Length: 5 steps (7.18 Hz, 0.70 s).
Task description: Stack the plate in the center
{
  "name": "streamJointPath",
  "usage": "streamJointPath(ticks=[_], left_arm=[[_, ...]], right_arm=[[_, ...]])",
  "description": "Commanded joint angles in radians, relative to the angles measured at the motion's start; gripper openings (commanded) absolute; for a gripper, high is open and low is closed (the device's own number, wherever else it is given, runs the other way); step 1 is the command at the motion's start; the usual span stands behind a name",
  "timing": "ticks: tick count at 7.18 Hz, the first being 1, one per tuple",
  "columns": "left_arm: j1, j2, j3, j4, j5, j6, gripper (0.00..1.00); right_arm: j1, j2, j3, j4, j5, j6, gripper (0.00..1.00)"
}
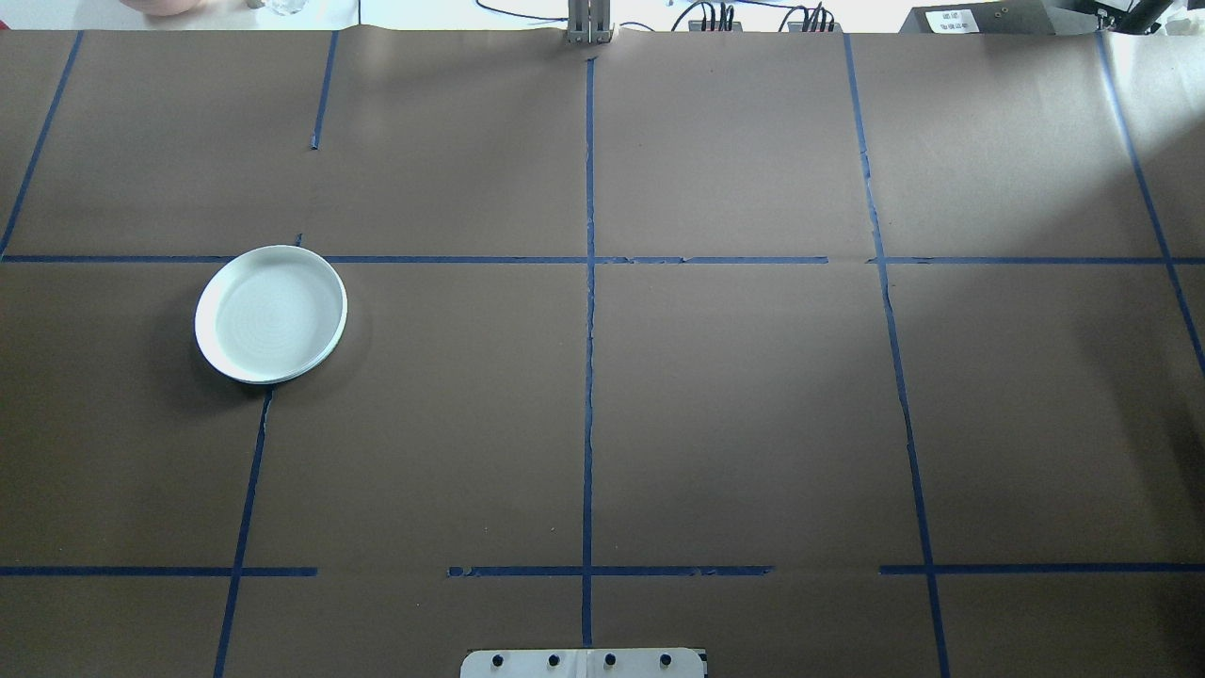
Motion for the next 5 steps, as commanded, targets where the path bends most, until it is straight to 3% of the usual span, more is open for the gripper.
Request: streamJointPath(ticks=[1,5], left_arm=[[-0.005,0.020,-0.036,-0.009,0.004,0.093,1.00],[-0.032,0.023,-0.037,-0.009,0.036,0.139,1.00]], right_arm=[[0.000,0.000,0.000,0.000,0.000,0.000,1.00],[0.000,0.000,0.000,0.000,0.000,0.000,1.00]])
